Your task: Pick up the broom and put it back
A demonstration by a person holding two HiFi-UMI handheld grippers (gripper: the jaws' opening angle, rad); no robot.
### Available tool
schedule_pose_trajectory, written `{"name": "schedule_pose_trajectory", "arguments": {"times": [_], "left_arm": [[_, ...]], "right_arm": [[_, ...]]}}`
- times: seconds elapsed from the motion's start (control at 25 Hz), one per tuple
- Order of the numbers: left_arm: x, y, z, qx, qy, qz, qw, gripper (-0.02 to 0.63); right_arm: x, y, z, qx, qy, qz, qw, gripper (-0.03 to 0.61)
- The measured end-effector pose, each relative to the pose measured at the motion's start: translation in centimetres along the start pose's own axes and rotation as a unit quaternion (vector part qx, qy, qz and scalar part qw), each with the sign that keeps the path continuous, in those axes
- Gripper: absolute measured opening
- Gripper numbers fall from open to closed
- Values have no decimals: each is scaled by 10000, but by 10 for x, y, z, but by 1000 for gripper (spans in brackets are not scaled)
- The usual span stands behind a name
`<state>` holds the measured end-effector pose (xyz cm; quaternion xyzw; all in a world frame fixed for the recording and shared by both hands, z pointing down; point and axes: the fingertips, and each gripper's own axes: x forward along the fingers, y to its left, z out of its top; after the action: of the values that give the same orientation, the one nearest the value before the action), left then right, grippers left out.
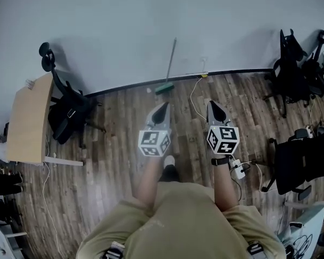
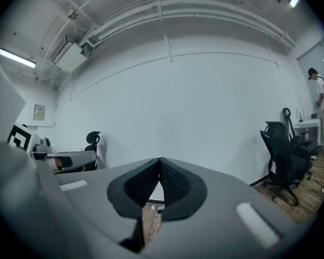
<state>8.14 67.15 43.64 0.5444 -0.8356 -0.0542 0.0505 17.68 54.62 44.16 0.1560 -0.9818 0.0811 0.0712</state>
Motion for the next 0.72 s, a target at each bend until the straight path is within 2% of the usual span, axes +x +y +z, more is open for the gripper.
{"name": "schedule_pose_trajectory", "arguments": {"times": [0.16,0.4,0.6,0.72], "left_arm": [[29,52,21,-149,-183,-3,9997,2],[54,116,26,147,-24,30,9999,2],[65,166,17,150,95,78,9998,2],[80,182,8,131,179,35,9997,2]], "right_arm": [[55,23,13,-69,123,253,9996,5],[126,48,23,-1,171,308,9994,5],[180,79,7,-51,298,420,9987,5],[202,83,-6,-92,451,475,9978,5]]}}
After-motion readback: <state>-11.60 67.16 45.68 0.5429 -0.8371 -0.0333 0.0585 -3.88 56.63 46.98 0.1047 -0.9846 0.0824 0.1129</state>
